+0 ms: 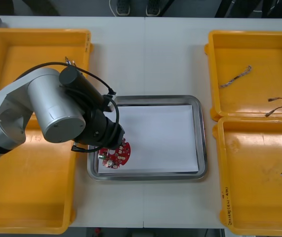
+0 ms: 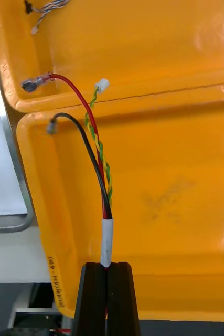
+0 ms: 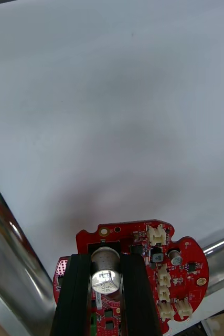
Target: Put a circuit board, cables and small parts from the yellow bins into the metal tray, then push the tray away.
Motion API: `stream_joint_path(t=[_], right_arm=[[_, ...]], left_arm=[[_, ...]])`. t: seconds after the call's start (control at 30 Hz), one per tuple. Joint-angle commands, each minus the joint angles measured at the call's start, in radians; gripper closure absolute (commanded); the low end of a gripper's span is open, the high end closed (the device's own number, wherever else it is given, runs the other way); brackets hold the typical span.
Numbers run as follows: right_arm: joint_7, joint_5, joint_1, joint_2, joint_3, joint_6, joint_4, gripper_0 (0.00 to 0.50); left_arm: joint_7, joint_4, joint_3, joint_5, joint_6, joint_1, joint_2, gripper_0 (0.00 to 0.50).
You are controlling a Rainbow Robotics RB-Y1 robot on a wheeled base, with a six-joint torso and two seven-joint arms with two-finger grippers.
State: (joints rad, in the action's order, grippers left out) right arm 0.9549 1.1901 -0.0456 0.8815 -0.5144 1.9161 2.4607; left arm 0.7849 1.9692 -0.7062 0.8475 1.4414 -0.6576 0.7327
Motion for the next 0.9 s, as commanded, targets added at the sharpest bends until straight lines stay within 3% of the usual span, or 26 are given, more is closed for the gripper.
stream_joint_path(t=[0.03, 0.2, 0.43, 0.47, 0.5, 0.53, 0.57, 0.6, 0.7, 0.9], right_arm=[[0.097, 0.051, 0.004, 0.076, -0.041, 0.004, 0.037, 0.500], [0.180, 0.115, 0.004, 0.125, -0.049, 0.004, 0.038, 0.500], [0.320, 0.118, 0.003, 0.128, -0.056, 0.004, 0.035, 0.500], [0.341, 0.114, 0.004, 0.129, -0.056, 0.004, 0.034, 0.500], [0.367, 0.111, 0.003, 0.129, -0.056, 0.004, 0.030, 0.500], [0.367, 0.111, 0.003, 0.129, -0.056, 0.004, 0.030, 0.500], [0.404, 0.108, 0.001, 0.128, -0.056, 0.004, 0.027, 0.500], [0.429, 0.103, 0.000, 0.128, -0.058, 0.004, 0.026, 0.500], [0.476, 0.094, -0.004, 0.128, -0.058, 0.004, 0.021, 0.500], [0.547, 0.071, -0.011, 0.128, -0.050, 0.004, 0.014, 0.500]], left_arm=[[-0.044, -0.047, -0.055, -0.019, -0.058, -0.063, -0.029, 0.499], [-0.033, -0.082, -0.087, -0.030, -0.098, -0.074, -0.033, 0.499], [-0.026, -0.084, -0.088, -0.030, -0.098, -0.074, -0.039, 0.493], [-0.026, -0.085, -0.088, -0.030, -0.098, -0.074, -0.041, 0.473], [-0.026, -0.085, -0.088, -0.030, -0.098, -0.074, -0.042, 0.362], [-0.026, -0.085, -0.088, -0.030, -0.098, -0.074, -0.042, 0.362], [-0.026, -0.084, -0.088, -0.030, -0.098, -0.076, -0.044, 0.143], [-0.026, -0.085, -0.088, -0.030, -0.098, -0.076, -0.042, 0.079], [-0.026, -0.085, -0.088, -0.030, -0.098, -0.076, -0.044, 0.000], [-0.027, -0.082, -0.084, -0.028, -0.096, -0.076, -0.042, 0.000]])
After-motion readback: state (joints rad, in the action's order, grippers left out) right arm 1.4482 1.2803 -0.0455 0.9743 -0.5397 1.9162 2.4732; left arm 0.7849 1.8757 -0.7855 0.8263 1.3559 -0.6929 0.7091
